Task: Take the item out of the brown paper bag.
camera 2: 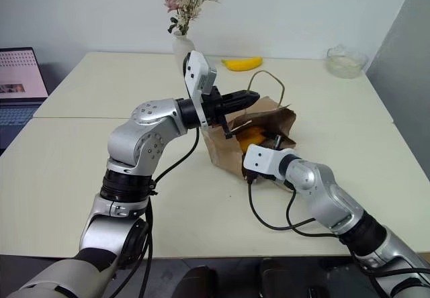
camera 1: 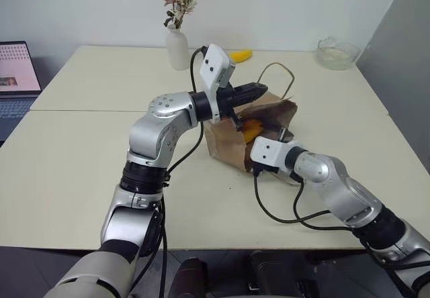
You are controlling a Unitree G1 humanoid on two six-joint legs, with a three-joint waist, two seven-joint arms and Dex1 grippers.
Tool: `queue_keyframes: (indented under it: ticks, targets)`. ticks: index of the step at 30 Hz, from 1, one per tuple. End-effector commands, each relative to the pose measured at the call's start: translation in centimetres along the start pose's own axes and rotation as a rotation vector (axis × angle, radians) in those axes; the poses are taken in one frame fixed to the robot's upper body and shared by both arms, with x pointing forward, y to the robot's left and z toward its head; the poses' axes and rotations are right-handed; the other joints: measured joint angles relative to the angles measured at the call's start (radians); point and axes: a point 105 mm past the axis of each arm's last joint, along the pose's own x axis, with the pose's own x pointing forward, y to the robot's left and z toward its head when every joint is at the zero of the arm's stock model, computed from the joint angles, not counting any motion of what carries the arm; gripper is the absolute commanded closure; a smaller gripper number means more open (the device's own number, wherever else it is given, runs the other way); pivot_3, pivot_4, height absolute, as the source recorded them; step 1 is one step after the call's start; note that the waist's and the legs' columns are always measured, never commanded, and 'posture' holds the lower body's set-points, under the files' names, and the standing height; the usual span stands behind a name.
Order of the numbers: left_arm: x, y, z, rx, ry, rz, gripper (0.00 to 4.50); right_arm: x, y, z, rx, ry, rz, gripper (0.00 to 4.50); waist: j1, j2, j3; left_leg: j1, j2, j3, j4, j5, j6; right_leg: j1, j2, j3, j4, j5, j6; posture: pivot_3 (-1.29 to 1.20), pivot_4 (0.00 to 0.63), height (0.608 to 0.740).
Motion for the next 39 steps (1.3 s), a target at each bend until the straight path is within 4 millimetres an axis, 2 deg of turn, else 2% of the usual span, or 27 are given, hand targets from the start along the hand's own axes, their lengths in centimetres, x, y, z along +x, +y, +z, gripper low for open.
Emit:
queue_keyframes:
  ticks: [1, 6, 9, 16, 21, 24, 31, 36, 39]
  targets:
    - [0.0, -0.3, 2.0, 0.04, -0.055, -0.019, 4.5, 0.6, -1.4, 1.0, -0.079, -0.027, -0.025, 0.04, 0.0, 0.0, 0.0, 0.0, 0.0, 0.0, 0.0, 0.0, 0.0, 0.0, 0.0, 0.0, 0.0, 0.0, 0.0, 0.0, 0.15, 0.74]
    - [-0.2, -0.1, 2.0, 0.039, -0.052, -0.014, 4.5, 1.8, -2.2, 1.9, -0.172, -0.053, 0.004, 0.04, 0.0, 0.0, 0.0, 0.0, 0.0, 0.0, 0.0, 0.0, 0.0, 0.0, 0.0, 0.0, 0.0, 0.0, 0.0, 0.0, 0.15, 0.74]
    - [-0.4, 0.2, 2.1, 0.036, -0.055, -0.008, 4.5, 2.3, -2.4, 2.5, -0.126, -0.08, 0.036, 0.04, 0.0, 0.0, 0.0, 0.0, 0.0, 0.0, 0.0, 0.0, 0.0, 0.0, 0.0, 0.0, 0.0, 0.0, 0.0, 0.0, 0.15, 0.74]
    - [-1.8, 1.4, 1.5, 0.064, -0.019, 0.044, 4.5, 0.0, -2.7, 2.7, 0.128, -0.131, 0.151, 0.04, 0.001, 0.0, 0.0, -0.001, 0.0, -0.001, 0.0, 0.0, 0.0, 0.0, -0.001, -0.001, 0.0, 0.0, 0.0, 0.0, 0.15, 0.74]
    - [-2.5, 1.9, 1.4, 0.072, -0.006, 0.063, 4.5, -1.5, -2.5, 2.8, 0.208, -0.126, 0.192, 0.04, 0.001, 0.0, 0.0, 0.0, 0.0, -0.001, 0.0, 0.0, 0.0, 0.0, -0.001, -0.001, 0.0, 0.0, 0.0, 0.0, 0.15, 0.74]
    - [-2.9, 2.7, 1.6, 0.104, 0.001, 0.089, 4.5, -2.3, -1.5, 4.5, 0.268, -0.167, 0.251, 0.04, 0.001, 0.0, 0.0, 0.0, 0.001, -0.001, 0.0, 0.0, 0.0, 0.0, -0.001, -0.001, 0.001, 0.0, 0.0, 0.0, 0.15, 0.74]
    - [-2.9, 3.8, 2.2, 0.156, -0.003, 0.103, 4.5, -2.1, 0.5, 8.2, 0.349, -0.234, 0.298, 0.04, -0.001, 0.0, 0.0, 0.0, 0.001, -0.002, 0.0, 0.0, 0.0, 0.0, -0.001, -0.002, 0.001, 0.0, 0.0, 0.0, 0.15, 0.74]
    - [-2.8, 3.2, 2.0, 0.167, -0.002, 0.076, 4.5, -1.9, 0.5, 9.1, 0.332, -0.25, 0.285, 0.04, 0.0, 0.001, 0.0, -0.001, 0.0, -0.001, 0.0, 0.0, 0.0, 0.0, -0.001, -0.001, 0.0, 0.0, 0.0, 0.0, 0.15, 0.74]
    - [-2.6, 2.6, 1.9, 0.168, -0.003, 0.051, 4.5, -1.7, -0.1, 8.7, 0.26, -0.231, 0.249, 0.04, -0.001, 0.001, 0.0, -0.001, 0.0, -0.001, 0.0, 0.0, 0.0, 0.0, -0.001, -0.001, 0.0, 0.0, 0.0, 0.0, 0.15, 0.74]
